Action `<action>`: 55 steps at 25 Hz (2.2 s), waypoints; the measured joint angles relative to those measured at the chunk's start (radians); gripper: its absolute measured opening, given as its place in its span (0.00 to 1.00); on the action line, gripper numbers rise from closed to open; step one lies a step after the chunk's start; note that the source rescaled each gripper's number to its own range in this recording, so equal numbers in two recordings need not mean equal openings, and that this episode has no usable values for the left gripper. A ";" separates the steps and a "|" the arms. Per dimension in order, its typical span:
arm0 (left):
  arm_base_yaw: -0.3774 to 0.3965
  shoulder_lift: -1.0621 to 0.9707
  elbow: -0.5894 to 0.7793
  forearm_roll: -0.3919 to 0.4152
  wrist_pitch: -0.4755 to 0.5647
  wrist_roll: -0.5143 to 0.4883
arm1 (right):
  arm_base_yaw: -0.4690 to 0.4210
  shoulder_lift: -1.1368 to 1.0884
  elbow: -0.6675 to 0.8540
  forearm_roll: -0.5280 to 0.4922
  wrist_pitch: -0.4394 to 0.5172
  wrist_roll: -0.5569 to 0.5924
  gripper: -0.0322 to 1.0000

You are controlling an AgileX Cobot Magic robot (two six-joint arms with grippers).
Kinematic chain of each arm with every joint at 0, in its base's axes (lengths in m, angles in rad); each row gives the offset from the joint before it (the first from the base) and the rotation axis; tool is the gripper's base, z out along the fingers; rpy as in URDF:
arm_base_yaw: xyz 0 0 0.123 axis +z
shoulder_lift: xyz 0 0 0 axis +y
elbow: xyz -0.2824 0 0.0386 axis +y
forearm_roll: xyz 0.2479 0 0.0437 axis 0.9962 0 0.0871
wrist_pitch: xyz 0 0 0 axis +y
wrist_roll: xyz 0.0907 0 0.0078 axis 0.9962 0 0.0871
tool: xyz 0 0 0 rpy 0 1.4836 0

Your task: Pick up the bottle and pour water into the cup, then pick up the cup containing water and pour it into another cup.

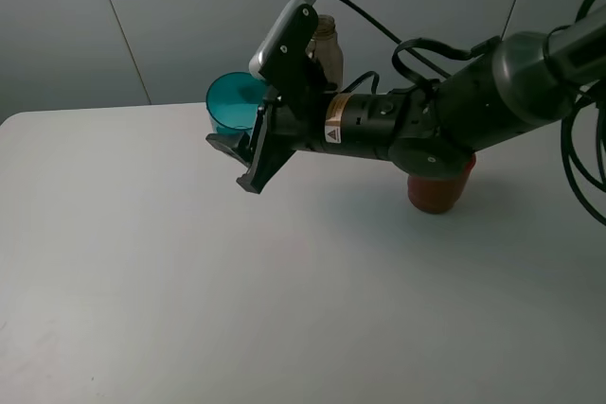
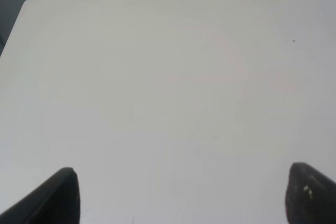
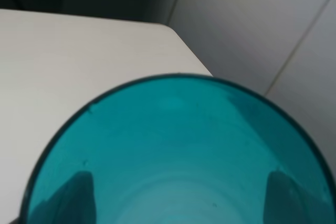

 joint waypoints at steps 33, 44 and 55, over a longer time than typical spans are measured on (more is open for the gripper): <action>0.000 0.000 0.000 0.000 0.000 0.000 | -0.079 0.130 -0.008 0.009 0.113 0.119 0.99; 0.000 0.000 0.000 0.000 0.000 0.000 | -0.079 -0.295 -0.008 0.026 0.668 0.443 0.99; 0.000 0.000 0.000 0.000 0.000 0.000 | -0.338 -0.695 -0.006 0.428 1.515 0.171 0.99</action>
